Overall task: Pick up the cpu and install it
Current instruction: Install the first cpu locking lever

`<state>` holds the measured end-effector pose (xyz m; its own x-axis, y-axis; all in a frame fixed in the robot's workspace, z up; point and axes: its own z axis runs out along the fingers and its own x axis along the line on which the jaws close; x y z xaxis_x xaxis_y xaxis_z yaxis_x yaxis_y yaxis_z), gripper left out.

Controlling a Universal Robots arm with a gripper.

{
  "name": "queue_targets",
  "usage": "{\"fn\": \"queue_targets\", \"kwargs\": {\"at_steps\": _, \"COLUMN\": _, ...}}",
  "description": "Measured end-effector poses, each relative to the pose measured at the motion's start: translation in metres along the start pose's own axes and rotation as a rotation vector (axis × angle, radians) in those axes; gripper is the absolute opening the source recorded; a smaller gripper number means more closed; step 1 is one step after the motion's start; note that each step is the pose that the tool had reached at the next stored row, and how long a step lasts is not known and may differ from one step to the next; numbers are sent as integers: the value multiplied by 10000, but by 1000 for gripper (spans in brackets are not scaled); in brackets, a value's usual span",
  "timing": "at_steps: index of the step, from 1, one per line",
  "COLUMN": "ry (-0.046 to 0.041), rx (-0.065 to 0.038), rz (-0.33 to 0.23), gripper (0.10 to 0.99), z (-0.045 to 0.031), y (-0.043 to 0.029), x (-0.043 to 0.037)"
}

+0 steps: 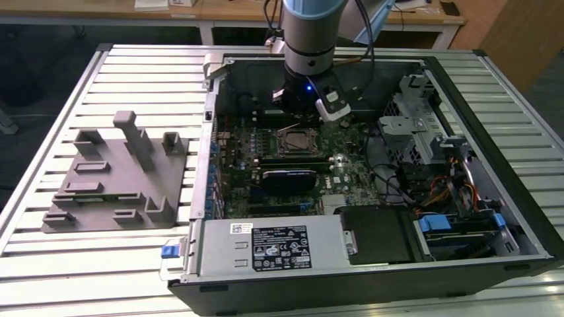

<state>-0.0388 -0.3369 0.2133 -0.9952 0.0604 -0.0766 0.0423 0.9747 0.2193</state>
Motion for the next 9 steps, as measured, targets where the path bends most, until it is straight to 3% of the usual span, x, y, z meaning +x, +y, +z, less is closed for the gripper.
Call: {"fn": "queue_targets", "kwargs": {"at_steps": 9, "ry": -165, "rx": 17, "rz": 121, "gripper": 106, "z": 23, "y": 52, "x": 5}}
